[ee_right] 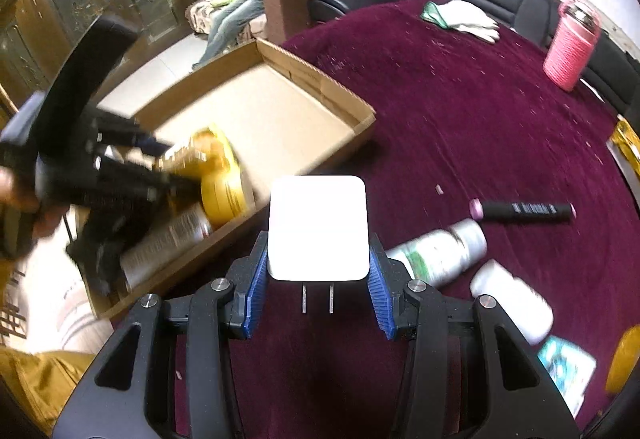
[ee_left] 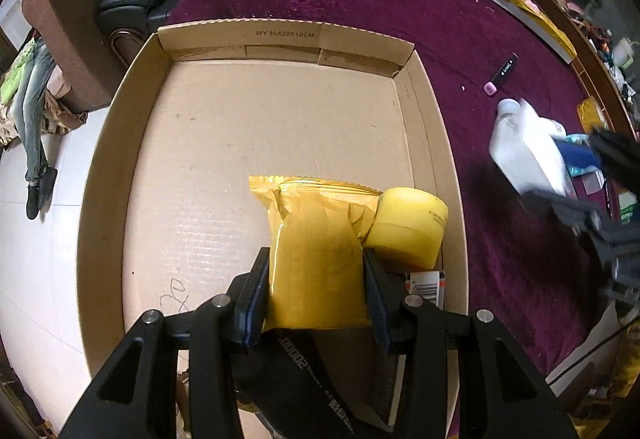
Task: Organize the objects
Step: 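Carry the yellow snack packet and white charger over the cardboard tray with both grippers, then lower the packet into the tray with the left gripper while the right gripper releases the charger there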
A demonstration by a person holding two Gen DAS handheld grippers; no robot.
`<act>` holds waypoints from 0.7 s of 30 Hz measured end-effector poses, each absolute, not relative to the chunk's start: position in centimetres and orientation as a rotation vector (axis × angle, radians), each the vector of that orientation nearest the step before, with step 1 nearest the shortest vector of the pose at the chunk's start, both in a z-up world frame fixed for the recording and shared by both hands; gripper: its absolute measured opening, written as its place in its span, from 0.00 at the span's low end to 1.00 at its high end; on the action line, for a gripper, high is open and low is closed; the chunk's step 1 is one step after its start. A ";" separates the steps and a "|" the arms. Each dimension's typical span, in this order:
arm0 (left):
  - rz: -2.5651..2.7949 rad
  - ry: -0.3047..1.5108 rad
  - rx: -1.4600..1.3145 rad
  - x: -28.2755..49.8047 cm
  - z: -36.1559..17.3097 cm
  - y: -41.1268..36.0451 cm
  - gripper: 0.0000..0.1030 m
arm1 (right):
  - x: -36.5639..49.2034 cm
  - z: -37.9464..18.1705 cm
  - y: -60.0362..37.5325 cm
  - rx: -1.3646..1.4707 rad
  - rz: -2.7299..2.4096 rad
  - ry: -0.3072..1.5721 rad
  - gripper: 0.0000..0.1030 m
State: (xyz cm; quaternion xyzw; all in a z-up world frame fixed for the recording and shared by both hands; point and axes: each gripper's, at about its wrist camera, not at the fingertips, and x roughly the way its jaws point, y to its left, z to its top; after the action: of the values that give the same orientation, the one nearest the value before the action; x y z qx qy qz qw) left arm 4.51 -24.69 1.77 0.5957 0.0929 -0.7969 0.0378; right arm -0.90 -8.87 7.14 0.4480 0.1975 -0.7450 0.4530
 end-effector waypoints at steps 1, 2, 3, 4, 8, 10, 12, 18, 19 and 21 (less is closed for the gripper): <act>-2.447 0.278 1.832 4.6 1.8 -24.7 0.42 | -1.3 7.1 -9.4 1.117 -1.829 0.473 0.44; -2.448 0.274 1.836 4.7 1.8 -24.7 0.42 | -1.8 7.1 -10.2 1.127 -1.819 0.462 0.44; -2.449 0.276 1.836 4.7 1.8 -24.8 0.42 | -2.3 7.0 -11.1 1.135 -1.807 0.459 0.44; -2.449 0.279 1.835 4.8 1.8 -24.8 0.42 | -2.6 7.1 -11.7 1.134 -1.802 0.456 0.44; -2.450 0.272 1.833 4.8 1.8 -24.7 0.42 | -3.6 7.2 -14.6 1.126 -1.772 0.442 0.44; -2.451 0.272 1.834 4.8 1.8 -24.7 0.42 | -3.8 7.0 -15.8 1.131 -1.758 0.430 0.44; -2.452 0.277 1.836 4.8 1.9 -24.8 0.42 | -3.9 6.8 -16.9 1.120 -1.747 0.444 0.44; -2.454 0.266 1.843 5.0 1.9 -24.7 0.42 | -3.8 4.6 -18.6 1.108 -1.717 0.497 0.44; -2.454 0.261 1.846 5.0 1.9 -24.6 0.42 | -3.7 4.2 -18.7 1.108 -1.708 0.513 0.44; -2.455 0.261 1.852 5.0 1.8 -24.6 0.42 | -3.4 3.4 -18.6 1.114 -1.697 0.548 0.44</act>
State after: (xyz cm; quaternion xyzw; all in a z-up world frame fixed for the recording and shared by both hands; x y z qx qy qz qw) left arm 5.00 -24.61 1.85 0.5998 0.0846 -0.7952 0.0280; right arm -3.37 -18.65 3.35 0.4599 0.2262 -0.7006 0.4964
